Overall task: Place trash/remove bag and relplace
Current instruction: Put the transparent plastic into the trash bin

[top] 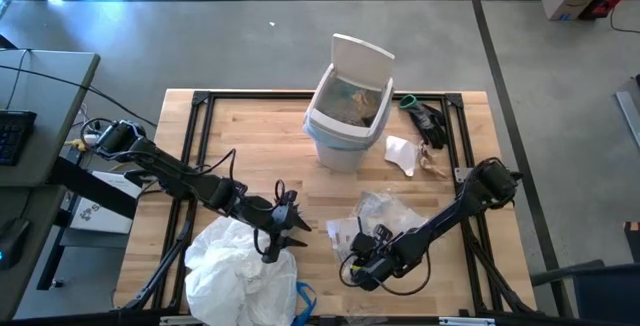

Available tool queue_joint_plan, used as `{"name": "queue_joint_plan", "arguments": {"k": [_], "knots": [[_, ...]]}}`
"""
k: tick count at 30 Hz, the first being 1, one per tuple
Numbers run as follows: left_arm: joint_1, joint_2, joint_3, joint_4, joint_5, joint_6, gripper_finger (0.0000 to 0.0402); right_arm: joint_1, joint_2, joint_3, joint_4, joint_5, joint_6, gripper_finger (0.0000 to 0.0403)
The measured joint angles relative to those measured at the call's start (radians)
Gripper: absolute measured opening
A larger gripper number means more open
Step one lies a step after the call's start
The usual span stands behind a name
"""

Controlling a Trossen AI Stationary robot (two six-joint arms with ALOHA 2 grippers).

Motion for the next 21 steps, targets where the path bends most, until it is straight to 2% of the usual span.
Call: {"name": "queue_joint_plan", "arguments": {"k": [3, 9, 16, 21], "knots": [[0.0, 0.0, 0.0, -0.001, 0.0, -0.007, 0.017, -0.009, 0.01, 0.0, -0.021, 0.017, -0.001, 0.0109], [0.0, 0.0, 0.0, -0.001, 0.005, -0.016, 0.017, -0.029, 0.016, 0.037, -0.044, 0.029, -0.07, 0.0011], [0.0, 0.0, 0.0, -0.001, 0.004, -0.02, 0.017, -0.036, 0.025, 0.161, -0.206, 0.006, -0.132, 0.0001], [0.0, 0.0, 0.0, -0.001, 0.004, -0.024, 0.017, -0.035, 0.024, 0.31, -0.385, 0.042, -0.171, 0.0]]}}
